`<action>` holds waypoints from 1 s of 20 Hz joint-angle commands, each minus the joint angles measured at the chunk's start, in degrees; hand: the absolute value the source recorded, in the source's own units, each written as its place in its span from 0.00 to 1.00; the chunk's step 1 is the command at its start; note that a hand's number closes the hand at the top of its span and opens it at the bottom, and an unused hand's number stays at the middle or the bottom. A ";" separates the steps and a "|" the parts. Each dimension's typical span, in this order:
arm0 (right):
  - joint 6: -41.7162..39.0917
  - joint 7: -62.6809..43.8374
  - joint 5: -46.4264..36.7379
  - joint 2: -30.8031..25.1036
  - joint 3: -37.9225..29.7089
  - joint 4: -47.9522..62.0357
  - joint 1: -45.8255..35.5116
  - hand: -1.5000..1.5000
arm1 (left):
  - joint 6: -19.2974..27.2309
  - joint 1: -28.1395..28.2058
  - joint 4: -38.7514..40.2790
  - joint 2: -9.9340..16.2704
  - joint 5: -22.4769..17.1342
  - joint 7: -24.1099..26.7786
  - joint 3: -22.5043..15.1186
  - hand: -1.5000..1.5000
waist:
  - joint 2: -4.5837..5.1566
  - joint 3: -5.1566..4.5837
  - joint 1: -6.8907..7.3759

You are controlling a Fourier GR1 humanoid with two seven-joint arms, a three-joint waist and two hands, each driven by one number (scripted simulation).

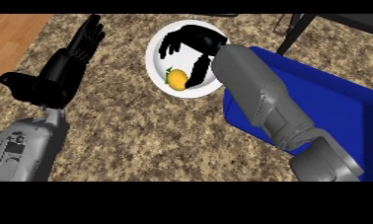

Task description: Pick the lemon from the tray and place it in the plate

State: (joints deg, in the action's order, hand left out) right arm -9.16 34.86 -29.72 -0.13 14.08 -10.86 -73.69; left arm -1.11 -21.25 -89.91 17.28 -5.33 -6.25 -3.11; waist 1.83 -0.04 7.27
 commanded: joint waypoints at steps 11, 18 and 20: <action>-9.15 -1.09 19.34 0.13 -10.46 0.36 -1.37 0.00 | -0.17 -0.68 1.01 -0.73 0.04 0.41 0.76 0.50 | -0.08 0.02 -0.26; -11.72 -2.55 22.42 -4.14 -15.95 4.56 -3.12 0.00 | 0.02 0.90 -1.38 -0.38 -0.31 -1.05 1.47 0.50 | 0.46 0.04 -1.29; -13.65 -2.05 23.12 -6.95 -16.87 4.60 -3.66 0.00 | 0.08 -0.07 1.75 0.00 0.49 1.15 2.40 0.50 | 0.81 0.03 -1.95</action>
State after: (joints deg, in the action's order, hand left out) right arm -20.56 32.75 -8.32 -3.96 -0.62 -7.52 -76.88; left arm -1.08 -21.38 -89.78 17.19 -5.13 -6.61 -1.51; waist 2.12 0.00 5.64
